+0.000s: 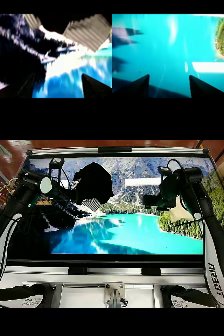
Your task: Fold the shirts.
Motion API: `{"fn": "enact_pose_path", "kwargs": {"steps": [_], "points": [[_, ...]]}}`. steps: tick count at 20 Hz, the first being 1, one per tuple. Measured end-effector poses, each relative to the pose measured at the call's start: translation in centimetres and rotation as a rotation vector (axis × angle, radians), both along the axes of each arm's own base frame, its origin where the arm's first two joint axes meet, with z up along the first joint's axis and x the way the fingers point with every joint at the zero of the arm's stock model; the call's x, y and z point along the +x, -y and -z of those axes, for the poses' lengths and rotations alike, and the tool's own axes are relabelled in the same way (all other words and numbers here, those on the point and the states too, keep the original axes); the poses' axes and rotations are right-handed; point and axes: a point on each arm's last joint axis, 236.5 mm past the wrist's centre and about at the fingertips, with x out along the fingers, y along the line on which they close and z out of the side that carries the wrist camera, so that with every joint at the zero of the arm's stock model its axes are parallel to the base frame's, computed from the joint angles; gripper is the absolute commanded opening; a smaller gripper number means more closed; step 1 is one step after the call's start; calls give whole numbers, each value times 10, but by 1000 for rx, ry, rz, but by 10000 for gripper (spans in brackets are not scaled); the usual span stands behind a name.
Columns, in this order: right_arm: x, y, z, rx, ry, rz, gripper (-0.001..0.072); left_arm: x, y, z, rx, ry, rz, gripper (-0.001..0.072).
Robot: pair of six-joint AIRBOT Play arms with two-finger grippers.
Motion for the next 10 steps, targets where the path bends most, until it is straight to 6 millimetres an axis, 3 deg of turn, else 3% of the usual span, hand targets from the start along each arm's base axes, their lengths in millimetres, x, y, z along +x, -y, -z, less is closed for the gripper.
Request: {"fn": "enact_pose_path", "kwargs": {"steps": [5, 10], "points": [[41, -11, -14, 50, 180, 4, 612, 31, 7, -8, -47, 116, 1, 711], [68, -25, -8, 104, 249, 12, 612, 44, -11, 21, -110, 66, -135, 720]]}}
